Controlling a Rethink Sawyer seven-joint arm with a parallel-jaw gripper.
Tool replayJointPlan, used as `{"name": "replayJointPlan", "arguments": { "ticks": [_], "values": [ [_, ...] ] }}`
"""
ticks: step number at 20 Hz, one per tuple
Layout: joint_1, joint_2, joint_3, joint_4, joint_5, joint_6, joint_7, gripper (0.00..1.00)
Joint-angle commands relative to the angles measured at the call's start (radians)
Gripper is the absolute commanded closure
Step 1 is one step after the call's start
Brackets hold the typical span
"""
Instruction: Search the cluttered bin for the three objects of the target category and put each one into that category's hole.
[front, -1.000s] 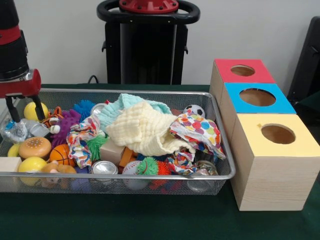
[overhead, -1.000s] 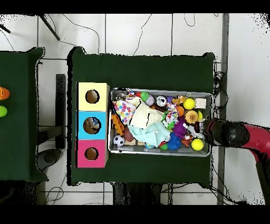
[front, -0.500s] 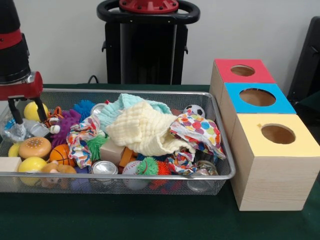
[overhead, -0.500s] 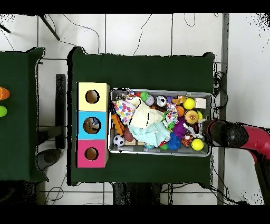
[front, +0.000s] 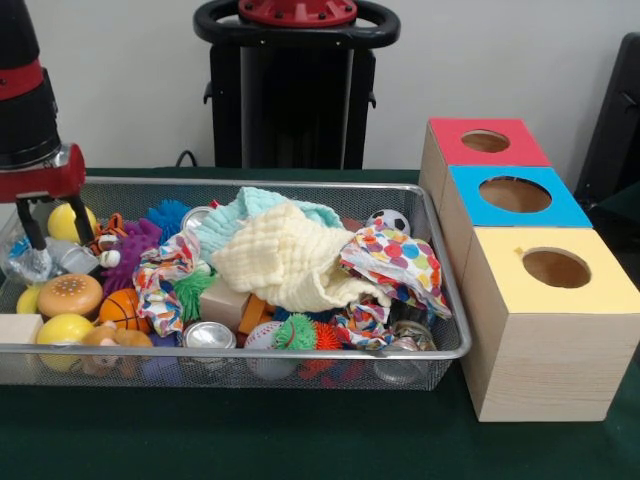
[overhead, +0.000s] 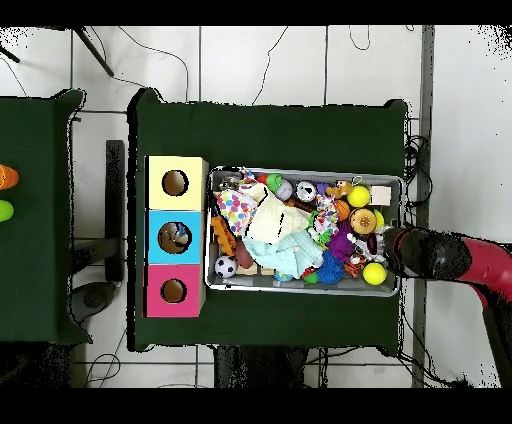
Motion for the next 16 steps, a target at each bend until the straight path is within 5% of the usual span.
{"name": "replayJointPlan", "arguments": {
  "ticks": [1, 16],
  "values": [
    [0.002, 0.019, 0.018, 0.001, -0.054, -0.032, -0.269, 0.0],
    [0.046, -0.04, -0.021, 0.113, -0.044, -0.113, -0.084, 0.0]
  ]
}}
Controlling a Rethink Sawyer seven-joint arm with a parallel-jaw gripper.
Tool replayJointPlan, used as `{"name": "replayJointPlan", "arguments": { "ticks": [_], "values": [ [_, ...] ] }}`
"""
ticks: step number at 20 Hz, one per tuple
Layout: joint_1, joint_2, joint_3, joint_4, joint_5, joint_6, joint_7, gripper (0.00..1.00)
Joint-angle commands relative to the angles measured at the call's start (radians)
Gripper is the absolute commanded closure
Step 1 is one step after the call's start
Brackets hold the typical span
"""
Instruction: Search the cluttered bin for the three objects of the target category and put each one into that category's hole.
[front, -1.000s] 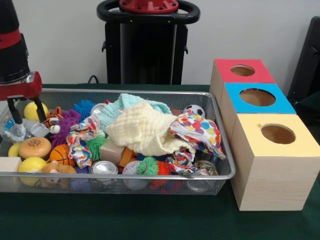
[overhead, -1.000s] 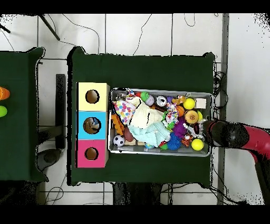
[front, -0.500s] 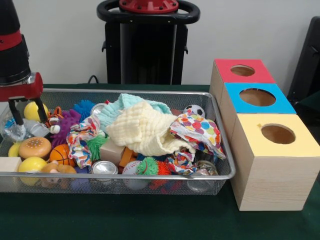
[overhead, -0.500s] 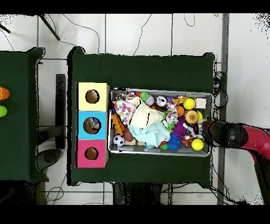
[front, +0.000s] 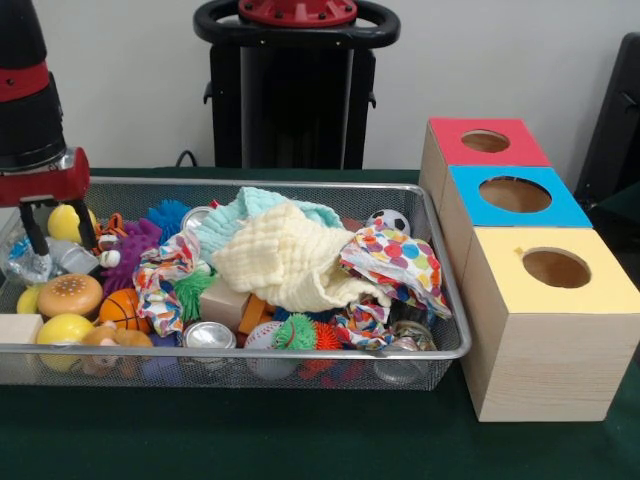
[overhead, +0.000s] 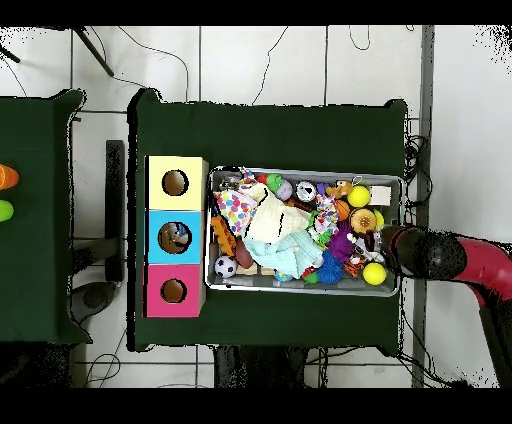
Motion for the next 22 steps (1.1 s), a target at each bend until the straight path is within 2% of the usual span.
{"name": "replayJointPlan", "arguments": {
  "ticks": [1, 6, 10, 17, 22],
  "values": [
    [0.033, -0.038, -0.016, 0.089, -0.028, -0.039, -0.108, 0.0],
    [0.006, 0.011, 0.004, -0.009, -0.017, 0.029, -0.247, 0.0],
    [0.001, 0.045, 0.015, -0.074, -0.019, 0.066, -0.322, 0.0],
    [-0.003, 0.077, 0.024, -0.125, -0.016, 0.092, -0.377, 0.0],
    [-0.013, 0.078, 0.024, -0.131, -0.012, 0.105, -0.403, 0.0]
  ]
}}
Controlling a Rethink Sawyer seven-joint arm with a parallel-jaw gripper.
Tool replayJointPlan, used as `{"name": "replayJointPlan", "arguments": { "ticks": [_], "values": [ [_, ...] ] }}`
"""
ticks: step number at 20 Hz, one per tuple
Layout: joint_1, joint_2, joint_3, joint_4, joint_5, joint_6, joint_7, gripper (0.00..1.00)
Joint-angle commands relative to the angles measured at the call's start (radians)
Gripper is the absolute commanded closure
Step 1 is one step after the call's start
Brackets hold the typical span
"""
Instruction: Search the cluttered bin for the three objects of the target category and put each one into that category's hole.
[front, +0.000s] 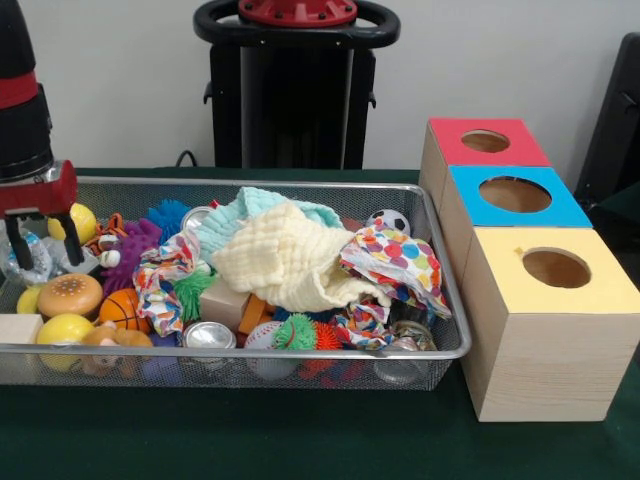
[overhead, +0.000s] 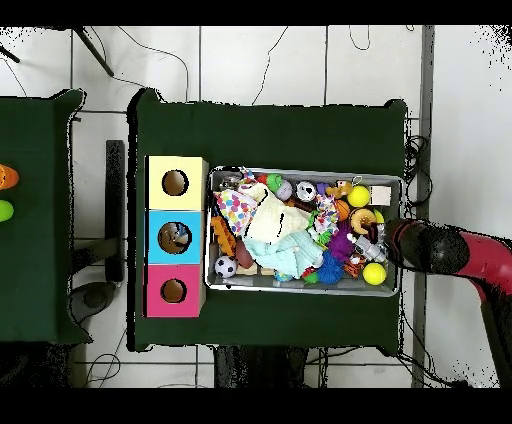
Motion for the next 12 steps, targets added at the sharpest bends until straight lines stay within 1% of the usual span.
{"name": "replayJointPlan", "arguments": {
  "ticks": [1, 4, 7, 12],
  "values": [
    [-0.019, 0.048, 0.023, -0.07, -0.012, 0.114, -0.391, 0.0],
    [-0.016, 0.045, 0.018, -0.057, -0.013, 0.101, -0.382, 0.0],
    [-0.013, 0.031, 0.01, -0.015, -0.018, 0.066, -0.345, 0.0],
    [-0.03, 0.003, 0.009, 0.028, -0.017, 0.039, -0.327, 0.0]
  ]
}}
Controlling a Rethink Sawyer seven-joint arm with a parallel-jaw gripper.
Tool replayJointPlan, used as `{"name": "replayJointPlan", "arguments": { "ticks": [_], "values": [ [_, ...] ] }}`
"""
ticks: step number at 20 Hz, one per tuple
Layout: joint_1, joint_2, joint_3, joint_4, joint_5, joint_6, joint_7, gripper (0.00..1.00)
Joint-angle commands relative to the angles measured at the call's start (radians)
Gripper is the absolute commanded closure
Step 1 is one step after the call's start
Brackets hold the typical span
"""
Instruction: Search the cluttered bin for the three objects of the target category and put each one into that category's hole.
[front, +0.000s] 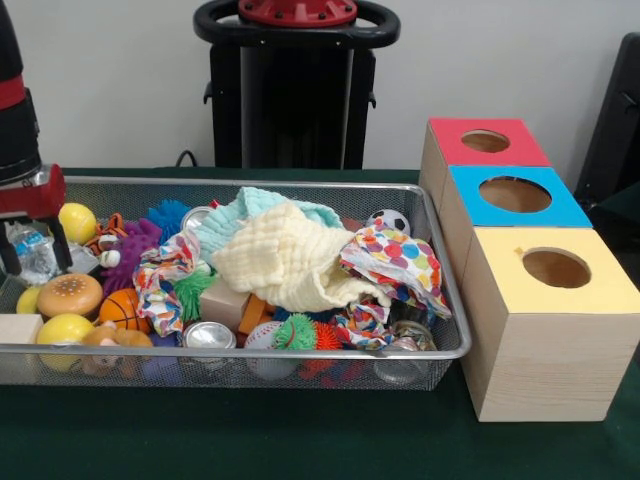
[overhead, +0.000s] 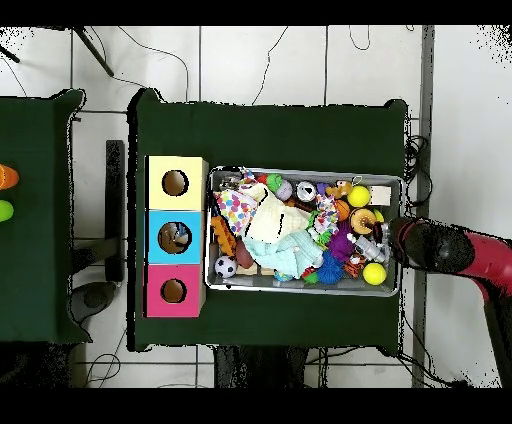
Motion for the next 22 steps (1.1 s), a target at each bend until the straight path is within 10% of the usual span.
{"name": "replayJointPlan", "arguments": {
  "ticks": [1, 22],
  "values": [
    [-0.033, -0.024, 0.01, 0.073, -0.016, 0.032, -0.268, 0.0],
    [-0.043, -0.059, 0.002, 0.163, -0.062, -0.036, -0.192, 0.0]
  ]
}}
